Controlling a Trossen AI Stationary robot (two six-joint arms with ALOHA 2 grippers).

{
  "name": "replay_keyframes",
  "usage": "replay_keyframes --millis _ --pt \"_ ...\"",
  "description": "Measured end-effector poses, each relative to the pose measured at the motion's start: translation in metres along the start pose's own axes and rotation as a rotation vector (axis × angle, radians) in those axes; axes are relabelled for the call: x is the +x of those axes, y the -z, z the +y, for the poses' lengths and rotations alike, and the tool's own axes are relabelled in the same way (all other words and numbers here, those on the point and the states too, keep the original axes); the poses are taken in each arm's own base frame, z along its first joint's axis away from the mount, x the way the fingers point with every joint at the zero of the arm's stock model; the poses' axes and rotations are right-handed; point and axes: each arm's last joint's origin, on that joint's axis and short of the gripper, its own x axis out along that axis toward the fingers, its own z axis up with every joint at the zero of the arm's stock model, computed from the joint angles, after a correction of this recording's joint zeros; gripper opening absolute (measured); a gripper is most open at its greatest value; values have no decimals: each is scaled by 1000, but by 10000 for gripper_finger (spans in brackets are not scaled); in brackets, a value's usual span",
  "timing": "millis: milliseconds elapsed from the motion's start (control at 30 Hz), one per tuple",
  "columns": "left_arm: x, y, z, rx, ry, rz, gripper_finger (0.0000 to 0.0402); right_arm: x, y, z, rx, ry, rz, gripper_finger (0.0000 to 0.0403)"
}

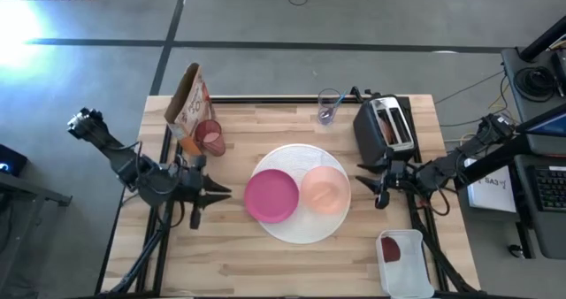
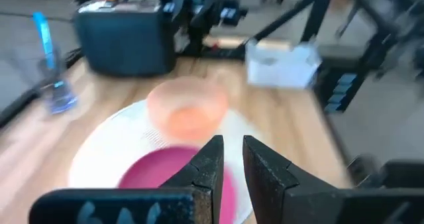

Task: Arrange a breakfast setting
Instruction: Put the red glass of milk on top of the white table mat

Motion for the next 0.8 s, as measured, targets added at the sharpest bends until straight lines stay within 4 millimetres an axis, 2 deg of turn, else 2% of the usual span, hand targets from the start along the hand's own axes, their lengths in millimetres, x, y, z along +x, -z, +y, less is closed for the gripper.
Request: replay_keyframes --millis 100,267,367,500,800 --pt "-7 0 10 26 -122 109 41 0 -2 0 2 3 -6 178" --pt "-20 5 38 -26 -338 309 41 0 -3 0 22 2 -8 178" --pt "-24 5 48 -17 -368 374 41 0 -3 0 13 3 -8 178" --pt "-20 6 56 -14 -346 438 41 0 -3 0 12 2 -8 178" --pt "2 8 70 -121 -426 541 41 0 -3 0 13 -1 -7 178"
